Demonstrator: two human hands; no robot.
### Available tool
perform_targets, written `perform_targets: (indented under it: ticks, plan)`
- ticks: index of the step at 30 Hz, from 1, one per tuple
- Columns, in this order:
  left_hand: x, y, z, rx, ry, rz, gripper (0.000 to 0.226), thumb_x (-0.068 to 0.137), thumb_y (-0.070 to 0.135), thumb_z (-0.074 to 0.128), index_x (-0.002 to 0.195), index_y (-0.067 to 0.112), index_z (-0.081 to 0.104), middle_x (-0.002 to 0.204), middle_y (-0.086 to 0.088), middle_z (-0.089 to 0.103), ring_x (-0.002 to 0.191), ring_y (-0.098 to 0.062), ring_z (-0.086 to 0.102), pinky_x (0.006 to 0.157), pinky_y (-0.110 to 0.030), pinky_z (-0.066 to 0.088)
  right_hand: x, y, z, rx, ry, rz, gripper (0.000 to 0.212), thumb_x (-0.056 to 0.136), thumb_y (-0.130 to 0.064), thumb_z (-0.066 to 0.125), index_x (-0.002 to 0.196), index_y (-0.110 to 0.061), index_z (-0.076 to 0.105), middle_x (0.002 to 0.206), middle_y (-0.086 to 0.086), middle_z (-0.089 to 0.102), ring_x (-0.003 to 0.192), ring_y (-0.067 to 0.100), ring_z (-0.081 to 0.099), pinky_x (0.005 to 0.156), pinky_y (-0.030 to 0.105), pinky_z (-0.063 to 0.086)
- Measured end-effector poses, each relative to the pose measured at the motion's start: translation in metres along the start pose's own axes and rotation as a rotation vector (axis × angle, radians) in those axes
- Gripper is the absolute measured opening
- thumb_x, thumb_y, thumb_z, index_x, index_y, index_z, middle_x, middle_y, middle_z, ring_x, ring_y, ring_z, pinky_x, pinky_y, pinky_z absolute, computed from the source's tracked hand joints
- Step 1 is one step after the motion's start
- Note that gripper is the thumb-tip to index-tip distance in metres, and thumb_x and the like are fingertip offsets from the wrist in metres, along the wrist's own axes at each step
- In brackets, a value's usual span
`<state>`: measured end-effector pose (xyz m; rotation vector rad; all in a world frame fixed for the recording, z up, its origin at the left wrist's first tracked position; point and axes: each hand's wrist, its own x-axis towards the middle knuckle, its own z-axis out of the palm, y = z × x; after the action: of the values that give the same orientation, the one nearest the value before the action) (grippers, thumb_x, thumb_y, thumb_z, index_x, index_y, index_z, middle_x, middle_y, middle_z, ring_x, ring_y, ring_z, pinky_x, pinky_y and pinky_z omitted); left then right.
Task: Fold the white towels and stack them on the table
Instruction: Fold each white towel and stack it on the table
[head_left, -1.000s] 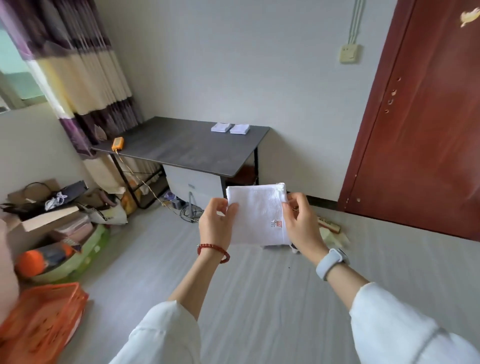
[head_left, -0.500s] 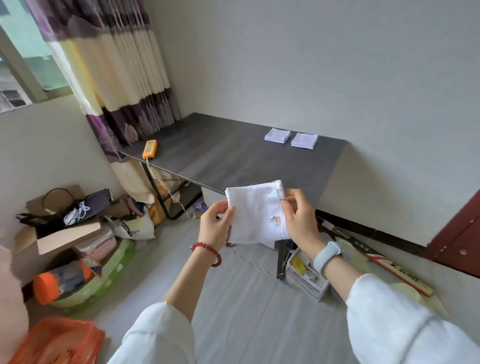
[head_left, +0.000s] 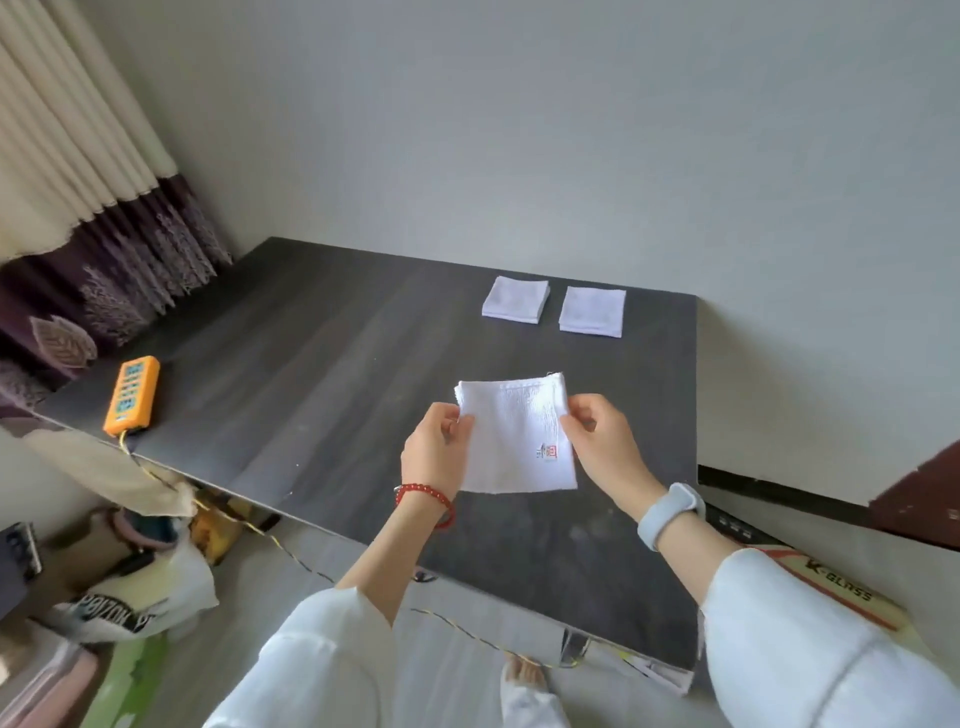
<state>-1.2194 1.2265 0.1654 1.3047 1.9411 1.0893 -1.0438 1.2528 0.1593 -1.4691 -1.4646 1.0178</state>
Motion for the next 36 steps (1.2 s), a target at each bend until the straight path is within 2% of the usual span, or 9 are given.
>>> perform_targets:
  ticks: [2, 5, 11, 16, 20, 22, 31, 36]
  plan:
    - [0.052, -0.001, 0.012, 0.04, -0.013, -0.006, 0.007, 0.091, 0.026, 0.051, 0.088, 0.02, 0.053, 0.073, 0.013, 0.052, 0.075, -0.015, 0.05, 0.06, -0.025, 0.038, 0.051, 0.006, 0.014, -0.01, 0.007, 0.043, 0.012, 0.089, -0.016, 0.052, 0.098, -0.012, 0.057, 0.097, -0.002, 0.06, 0.093, 0.016, 0.058, 0.082, 0.028, 0.044]
    - [0.119, -0.003, 0.025, 0.084, -0.046, -0.026, 0.011, 0.091, 0.027, 0.051, 0.094, 0.017, 0.055, 0.075, 0.013, 0.052, 0.076, -0.016, 0.051, 0.064, -0.025, 0.036, 0.111, 0.009, 0.031, -0.018, 0.014, 0.113, 0.007, 0.088, -0.015, 0.052, 0.093, -0.013, 0.057, 0.093, -0.001, 0.06, 0.089, 0.016, 0.057, 0.077, 0.026, 0.042]
    - [0.242, 0.003, 0.049, 0.064, -0.149, -0.059, 0.018, 0.09, 0.027, 0.054, 0.101, 0.014, 0.058, 0.087, 0.005, 0.057, 0.081, -0.014, 0.051, 0.071, -0.023, 0.037, 0.222, 0.008, 0.051, -0.056, 0.037, 0.17, 0.006, 0.089, -0.015, 0.052, 0.094, -0.014, 0.055, 0.093, -0.001, 0.058, 0.09, 0.016, 0.056, 0.078, 0.026, 0.042]
    - [0.353, 0.009, 0.085, 0.053, -0.24, -0.042, 0.021, 0.09, 0.03, 0.053, 0.104, 0.014, 0.058, 0.091, 0.004, 0.057, 0.084, -0.014, 0.053, 0.074, -0.025, 0.04, 0.317, 0.011, 0.066, -0.092, 0.117, 0.204, 0.011, 0.091, -0.014, 0.05, 0.1, -0.01, 0.054, 0.091, -0.003, 0.055, 0.084, 0.011, 0.052, 0.067, 0.018, 0.04]
    - [0.422, 0.006, 0.118, 0.061, -0.303, -0.034, 0.022, 0.091, 0.03, 0.052, 0.104, 0.014, 0.058, 0.091, 0.004, 0.057, 0.086, -0.016, 0.053, 0.076, -0.026, 0.042, 0.383, 0.027, 0.077, -0.103, 0.197, 0.283, 0.012, 0.09, -0.014, 0.05, 0.098, -0.008, 0.056, 0.093, 0.0, 0.057, 0.09, 0.018, 0.056, 0.078, 0.03, 0.047]
    - [0.448, 0.002, 0.134, 0.06, -0.325, -0.027, 0.021, 0.091, 0.029, 0.052, 0.104, 0.014, 0.058, 0.09, 0.004, 0.057, 0.084, -0.015, 0.053, 0.075, -0.026, 0.041, 0.41, 0.039, 0.081, -0.113, 0.22, 0.315, 0.011, 0.09, -0.015, 0.049, 0.097, -0.008, 0.056, 0.091, 0.0, 0.056, 0.09, 0.019, 0.057, 0.081, 0.035, 0.048]
    - [0.506, -0.028, 0.193, 0.078, -0.398, -0.034, 0.025, 0.092, 0.029, 0.05, 0.107, 0.012, 0.058, 0.092, 0.004, 0.057, 0.084, -0.014, 0.052, 0.076, -0.026, 0.042, 0.466, 0.091, 0.094, -0.16, 0.252, 0.418, 0.012, 0.09, -0.013, 0.049, 0.099, -0.008, 0.055, 0.093, 0.001, 0.056, 0.09, 0.02, 0.055, 0.081, 0.038, 0.049]
    - [0.513, -0.044, 0.209, 0.117, -0.424, -0.044, 0.027, 0.094, 0.029, 0.048, 0.11, 0.01, 0.057, 0.097, 0.002, 0.058, 0.084, -0.014, 0.051, 0.072, -0.025, 0.041, 0.475, 0.111, 0.097, -0.234, 0.227, 0.431, 0.016, 0.093, -0.017, 0.047, 0.104, -0.008, 0.054, 0.094, 0.0, 0.054, 0.088, 0.016, 0.054, 0.075, 0.028, 0.047]
